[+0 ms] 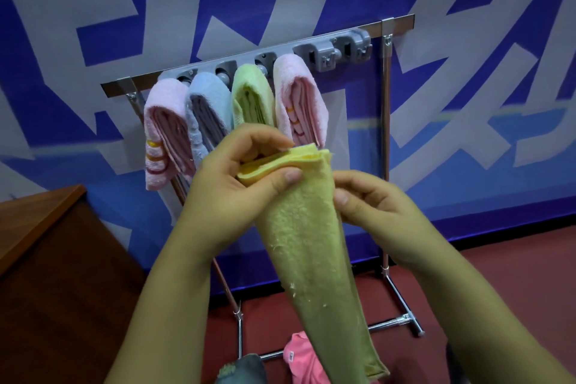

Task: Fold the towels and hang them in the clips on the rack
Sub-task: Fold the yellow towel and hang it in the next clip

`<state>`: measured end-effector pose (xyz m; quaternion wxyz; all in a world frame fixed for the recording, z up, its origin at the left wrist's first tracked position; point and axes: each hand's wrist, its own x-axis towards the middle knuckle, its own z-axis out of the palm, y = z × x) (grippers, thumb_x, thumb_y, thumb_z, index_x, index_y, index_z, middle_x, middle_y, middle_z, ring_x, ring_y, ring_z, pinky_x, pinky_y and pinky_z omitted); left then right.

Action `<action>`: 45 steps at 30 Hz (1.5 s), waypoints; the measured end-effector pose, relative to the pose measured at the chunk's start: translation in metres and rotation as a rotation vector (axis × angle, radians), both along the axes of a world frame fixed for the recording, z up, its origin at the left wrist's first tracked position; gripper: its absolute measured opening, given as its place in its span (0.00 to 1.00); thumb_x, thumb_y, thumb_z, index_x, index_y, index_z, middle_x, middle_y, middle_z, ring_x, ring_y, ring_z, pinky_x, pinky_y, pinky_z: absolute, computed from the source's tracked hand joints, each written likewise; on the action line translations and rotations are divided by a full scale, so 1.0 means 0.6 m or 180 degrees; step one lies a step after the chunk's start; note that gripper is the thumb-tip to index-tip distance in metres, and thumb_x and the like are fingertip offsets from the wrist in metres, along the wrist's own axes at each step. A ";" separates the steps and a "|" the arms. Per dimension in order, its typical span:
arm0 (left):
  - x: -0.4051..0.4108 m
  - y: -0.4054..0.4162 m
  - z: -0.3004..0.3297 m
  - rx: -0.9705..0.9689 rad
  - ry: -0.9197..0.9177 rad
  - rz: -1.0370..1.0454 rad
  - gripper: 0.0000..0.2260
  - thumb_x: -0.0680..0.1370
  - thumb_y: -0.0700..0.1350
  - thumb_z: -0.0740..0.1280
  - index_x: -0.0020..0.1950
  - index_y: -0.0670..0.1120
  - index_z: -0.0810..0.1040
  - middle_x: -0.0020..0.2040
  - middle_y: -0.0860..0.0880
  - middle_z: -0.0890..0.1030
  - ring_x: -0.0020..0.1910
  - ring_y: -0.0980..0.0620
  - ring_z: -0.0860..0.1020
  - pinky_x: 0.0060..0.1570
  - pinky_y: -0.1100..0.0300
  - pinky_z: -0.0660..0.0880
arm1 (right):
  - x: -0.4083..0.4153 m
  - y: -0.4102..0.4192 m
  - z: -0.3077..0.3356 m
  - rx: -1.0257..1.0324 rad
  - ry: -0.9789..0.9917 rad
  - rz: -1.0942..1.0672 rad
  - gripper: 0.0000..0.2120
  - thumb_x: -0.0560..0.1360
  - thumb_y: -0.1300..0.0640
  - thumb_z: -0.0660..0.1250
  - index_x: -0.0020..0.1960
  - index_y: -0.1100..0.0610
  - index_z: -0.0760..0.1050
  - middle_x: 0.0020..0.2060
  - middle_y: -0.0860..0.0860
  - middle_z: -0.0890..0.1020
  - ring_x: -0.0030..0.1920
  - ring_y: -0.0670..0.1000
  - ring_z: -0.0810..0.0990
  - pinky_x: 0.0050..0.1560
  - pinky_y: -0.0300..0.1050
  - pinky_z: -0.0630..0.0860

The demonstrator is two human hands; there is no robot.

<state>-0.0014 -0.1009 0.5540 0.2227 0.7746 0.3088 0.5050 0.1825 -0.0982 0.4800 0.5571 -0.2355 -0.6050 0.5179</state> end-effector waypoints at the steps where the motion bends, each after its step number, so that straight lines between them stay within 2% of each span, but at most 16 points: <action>1: 0.001 0.003 0.004 -0.0010 0.0003 -0.0033 0.12 0.67 0.39 0.72 0.46 0.52 0.76 0.43 0.61 0.80 0.44 0.63 0.78 0.46 0.68 0.74 | 0.006 0.003 -0.019 -0.0131 -0.0122 0.0088 0.12 0.73 0.62 0.63 0.55 0.58 0.78 0.47 0.49 0.85 0.50 0.47 0.83 0.49 0.39 0.77; 4: 0.002 0.008 0.015 0.0020 0.0016 -0.0047 0.13 0.67 0.41 0.73 0.42 0.59 0.78 0.39 0.59 0.79 0.40 0.62 0.76 0.41 0.68 0.74 | 0.017 0.003 -0.065 -0.0456 -0.0401 0.0130 0.09 0.71 0.67 0.67 0.50 0.59 0.79 0.43 0.48 0.85 0.46 0.45 0.82 0.47 0.36 0.77; 6: 0.001 0.012 0.020 0.0050 0.0070 -0.0050 0.10 0.66 0.46 0.73 0.40 0.60 0.78 0.37 0.56 0.78 0.39 0.57 0.75 0.40 0.64 0.73 | 0.020 0.004 -0.082 -0.0559 -0.0483 0.0021 0.09 0.71 0.71 0.68 0.46 0.59 0.79 0.38 0.48 0.85 0.42 0.44 0.82 0.45 0.35 0.77; 9: 0.003 0.017 0.023 -0.0008 0.0085 -0.0026 0.07 0.65 0.49 0.72 0.36 0.56 0.74 0.40 0.50 0.79 0.41 0.44 0.76 0.43 0.53 0.76 | 0.022 0.008 -0.089 -0.0483 -0.0443 -0.0166 0.07 0.67 0.64 0.74 0.43 0.55 0.80 0.39 0.53 0.84 0.43 0.48 0.80 0.47 0.41 0.78; 11: 0.004 0.019 0.025 -0.0062 -0.0003 -0.0120 0.09 0.65 0.47 0.72 0.36 0.55 0.72 0.41 0.53 0.80 0.41 0.49 0.78 0.44 0.55 0.76 | 0.020 0.008 -0.089 -0.0346 -0.0607 -0.0147 0.08 0.65 0.55 0.75 0.44 0.53 0.81 0.42 0.58 0.83 0.45 0.50 0.79 0.50 0.48 0.77; 12: 0.003 0.020 0.025 -0.0088 -0.0032 -0.0172 0.09 0.65 0.47 0.72 0.36 0.55 0.72 0.40 0.54 0.81 0.42 0.53 0.78 0.44 0.58 0.76 | 0.018 0.008 -0.091 -0.0292 -0.0730 -0.0134 0.07 0.66 0.53 0.74 0.43 0.51 0.81 0.42 0.57 0.82 0.45 0.50 0.79 0.50 0.48 0.76; 14: 0.003 0.022 0.025 -0.0091 -0.0002 -0.0160 0.08 0.66 0.47 0.72 0.36 0.56 0.73 0.41 0.54 0.80 0.43 0.54 0.77 0.44 0.59 0.76 | 0.011 0.009 -0.095 -0.0196 -0.0898 -0.0146 0.04 0.69 0.52 0.70 0.41 0.52 0.80 0.40 0.53 0.79 0.43 0.49 0.77 0.49 0.48 0.74; 17: 0.000 0.027 0.023 -0.0041 0.0072 0.0000 0.07 0.66 0.47 0.72 0.35 0.56 0.75 0.42 0.48 0.78 0.44 0.51 0.76 0.44 0.56 0.74 | 0.003 0.010 -0.095 -0.0184 -0.0863 -0.0114 0.02 0.70 0.56 0.69 0.40 0.53 0.77 0.40 0.52 0.79 0.43 0.48 0.77 0.49 0.48 0.74; 19: -0.004 0.030 0.024 0.0013 0.0074 -0.0067 0.09 0.67 0.42 0.71 0.35 0.57 0.77 0.41 0.54 0.80 0.44 0.56 0.77 0.45 0.62 0.75 | 0.004 0.012 -0.092 -0.0271 -0.0699 -0.0104 0.03 0.70 0.60 0.70 0.40 0.56 0.76 0.37 0.51 0.80 0.41 0.47 0.77 0.46 0.44 0.74; 22: -0.014 0.033 0.024 0.0111 0.0191 -0.0184 0.23 0.65 0.27 0.62 0.36 0.57 0.81 0.43 0.58 0.82 0.47 0.60 0.78 0.47 0.65 0.75 | 0.004 0.015 -0.085 -0.0374 -0.0517 -0.0292 0.09 0.70 0.67 0.72 0.37 0.59 0.73 0.31 0.46 0.80 0.34 0.44 0.78 0.39 0.37 0.75; 24: -0.019 0.034 0.024 0.0112 0.0250 -0.0311 0.28 0.63 0.24 0.57 0.38 0.56 0.84 0.45 0.57 0.82 0.49 0.58 0.79 0.47 0.65 0.75 | 0.002 0.016 -0.080 -0.0363 -0.0560 -0.0469 0.11 0.68 0.68 0.73 0.35 0.57 0.72 0.28 0.46 0.79 0.32 0.44 0.77 0.36 0.37 0.74; 29: -0.022 0.034 0.026 0.0117 0.0359 -0.0259 0.27 0.65 0.25 0.56 0.43 0.53 0.85 0.47 0.57 0.81 0.52 0.57 0.78 0.49 0.65 0.75 | 0.001 0.012 -0.070 -0.0282 -0.0824 -0.0602 0.13 0.67 0.65 0.75 0.38 0.55 0.71 0.29 0.48 0.75 0.33 0.49 0.72 0.35 0.47 0.72; 36: -0.028 0.035 0.034 0.0189 0.0339 0.0006 0.29 0.67 0.26 0.56 0.43 0.58 0.84 0.47 0.61 0.80 0.52 0.61 0.77 0.49 0.68 0.74 | 0.001 0.017 -0.073 -0.0068 -0.0739 -0.0924 0.13 0.68 0.61 0.75 0.41 0.52 0.70 0.31 0.46 0.76 0.35 0.44 0.73 0.40 0.39 0.72; 41: -0.020 0.044 0.053 0.0371 0.0489 0.0169 0.27 0.68 0.27 0.56 0.46 0.55 0.84 0.47 0.62 0.80 0.52 0.63 0.76 0.50 0.67 0.74 | -0.003 0.015 -0.091 0.0603 -0.1110 -0.1371 0.15 0.74 0.64 0.65 0.41 0.45 0.67 0.38 0.40 0.76 0.38 0.41 0.75 0.41 0.32 0.71; 43: -0.014 0.044 0.059 0.0382 0.0565 0.0206 0.24 0.68 0.29 0.56 0.46 0.53 0.83 0.47 0.63 0.79 0.51 0.64 0.75 0.49 0.68 0.75 | -0.005 0.019 -0.095 0.0971 -0.1370 -0.1385 0.16 0.71 0.69 0.60 0.40 0.46 0.69 0.38 0.40 0.74 0.39 0.40 0.74 0.41 0.30 0.68; 45: -0.010 0.043 0.061 0.0374 0.0562 0.0252 0.22 0.69 0.30 0.56 0.43 0.53 0.84 0.47 0.64 0.78 0.50 0.65 0.75 0.43 0.70 0.75 | -0.005 0.027 -0.105 0.1021 -0.1535 -0.1235 0.16 0.68 0.70 0.59 0.39 0.48 0.72 0.37 0.40 0.73 0.39 0.41 0.73 0.41 0.30 0.67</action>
